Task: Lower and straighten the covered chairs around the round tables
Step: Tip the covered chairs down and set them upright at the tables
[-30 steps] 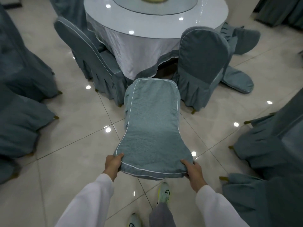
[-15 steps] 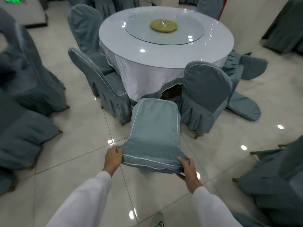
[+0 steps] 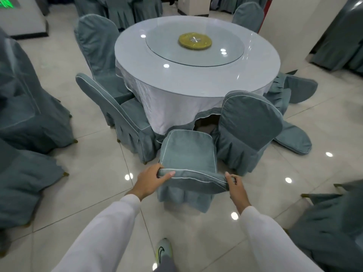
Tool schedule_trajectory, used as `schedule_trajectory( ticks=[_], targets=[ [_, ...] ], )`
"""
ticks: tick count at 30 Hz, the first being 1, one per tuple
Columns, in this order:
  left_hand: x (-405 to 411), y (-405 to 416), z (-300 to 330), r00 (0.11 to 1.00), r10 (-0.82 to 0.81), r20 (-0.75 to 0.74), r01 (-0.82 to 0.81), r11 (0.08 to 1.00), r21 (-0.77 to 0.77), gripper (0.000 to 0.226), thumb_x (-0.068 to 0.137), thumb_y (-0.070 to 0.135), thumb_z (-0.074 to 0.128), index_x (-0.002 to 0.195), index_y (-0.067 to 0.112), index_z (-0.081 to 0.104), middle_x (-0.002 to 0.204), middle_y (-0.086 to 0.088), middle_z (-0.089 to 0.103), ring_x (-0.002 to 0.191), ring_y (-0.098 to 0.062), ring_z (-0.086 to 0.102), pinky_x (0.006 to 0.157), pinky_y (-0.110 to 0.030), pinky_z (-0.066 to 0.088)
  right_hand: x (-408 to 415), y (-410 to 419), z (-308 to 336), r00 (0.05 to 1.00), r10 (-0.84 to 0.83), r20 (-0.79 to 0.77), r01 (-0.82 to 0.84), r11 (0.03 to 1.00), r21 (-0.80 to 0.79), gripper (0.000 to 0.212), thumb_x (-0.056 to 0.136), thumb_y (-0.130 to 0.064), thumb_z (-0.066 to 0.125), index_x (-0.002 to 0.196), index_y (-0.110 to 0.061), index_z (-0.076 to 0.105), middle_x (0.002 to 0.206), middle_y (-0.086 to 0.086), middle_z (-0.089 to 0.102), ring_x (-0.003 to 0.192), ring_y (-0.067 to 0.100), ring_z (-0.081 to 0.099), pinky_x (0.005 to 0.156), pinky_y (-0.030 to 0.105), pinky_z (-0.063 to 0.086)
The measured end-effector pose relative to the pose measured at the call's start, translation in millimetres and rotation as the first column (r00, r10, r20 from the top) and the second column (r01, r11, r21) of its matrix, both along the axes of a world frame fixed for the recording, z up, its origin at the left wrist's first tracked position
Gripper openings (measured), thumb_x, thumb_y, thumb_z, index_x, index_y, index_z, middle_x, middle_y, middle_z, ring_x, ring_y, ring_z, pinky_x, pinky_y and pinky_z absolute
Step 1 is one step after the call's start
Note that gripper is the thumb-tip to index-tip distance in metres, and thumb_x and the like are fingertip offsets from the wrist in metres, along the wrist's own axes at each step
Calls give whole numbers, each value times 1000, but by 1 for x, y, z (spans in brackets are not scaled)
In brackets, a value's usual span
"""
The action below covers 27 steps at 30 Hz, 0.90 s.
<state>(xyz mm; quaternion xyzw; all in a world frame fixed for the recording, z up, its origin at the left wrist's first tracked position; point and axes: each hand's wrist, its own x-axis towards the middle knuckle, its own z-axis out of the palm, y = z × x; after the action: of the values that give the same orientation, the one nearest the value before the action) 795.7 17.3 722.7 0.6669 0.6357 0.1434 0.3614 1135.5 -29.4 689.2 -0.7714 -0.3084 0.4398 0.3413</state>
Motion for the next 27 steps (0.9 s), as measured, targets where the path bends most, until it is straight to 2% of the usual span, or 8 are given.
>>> schedule_trajectory(
  ticks=[3,6,9,12,14,16,20,27],
  targets=[
    [6,31,1,970,-138,-201,157,984,86,54,70,78,66,102,36,53,99,16,58,91,-11,57,83,-36,48,0,25,5,964,7,264,18,996,-92,50,94,-70,47,125,-34,63,132,21,55,123,43,51,111,47,38],
    [9,72,3,919,-230,-321,268,960,79,38,71,52,68,99,36,48,102,11,59,93,-21,61,83,-41,52,3,48,13,945,114,307,-90,992,-90,58,97,-65,45,140,-28,57,145,21,48,135,40,43,117,48,33],
    [14,101,10,903,-301,-308,327,944,35,24,74,40,63,89,31,47,93,11,58,86,-21,62,76,-38,55,12,60,17,890,283,357,-303,953,0,75,86,-78,48,132,-21,64,139,4,58,135,25,47,116,42,35],
    [17,119,9,781,-478,-402,521,853,-2,22,82,36,69,100,27,60,104,5,64,96,-22,64,82,-35,53,20,71,18,745,515,423,-545,836,-58,54,83,-59,72,127,-29,65,131,-12,59,132,8,46,112,31,37],
    [16,128,2,686,-552,-474,609,792,-40,27,85,39,68,110,30,62,111,4,65,102,-21,64,86,-35,53,23,82,19,643,605,470,-623,770,-138,46,78,-50,68,120,-30,67,117,-9,67,118,17,60,100,32,46],
    [16,135,-3,636,-556,-536,641,766,-34,29,88,44,65,115,33,62,112,5,66,104,-22,65,84,-34,52,28,96,23,535,674,510,-682,700,-210,49,76,-50,53,116,-28,68,108,-3,69,105,23,64,88,33,48],
    [22,157,2,566,-522,-638,655,755,-37,32,90,44,63,120,35,59,116,4,67,106,-24,66,82,-34,48,36,126,30,379,751,540,-736,599,-316,34,91,-43,61,123,-30,59,108,-4,64,100,19,59,81,32,44],
    [16,200,6,548,-493,-675,581,806,-117,27,95,39,59,122,36,61,113,4,71,102,-22,68,88,-33,54,37,169,21,325,839,437,-837,470,-280,58,88,-67,50,139,-38,46,126,-8,60,113,19,61,95,39,51]
  ],
)
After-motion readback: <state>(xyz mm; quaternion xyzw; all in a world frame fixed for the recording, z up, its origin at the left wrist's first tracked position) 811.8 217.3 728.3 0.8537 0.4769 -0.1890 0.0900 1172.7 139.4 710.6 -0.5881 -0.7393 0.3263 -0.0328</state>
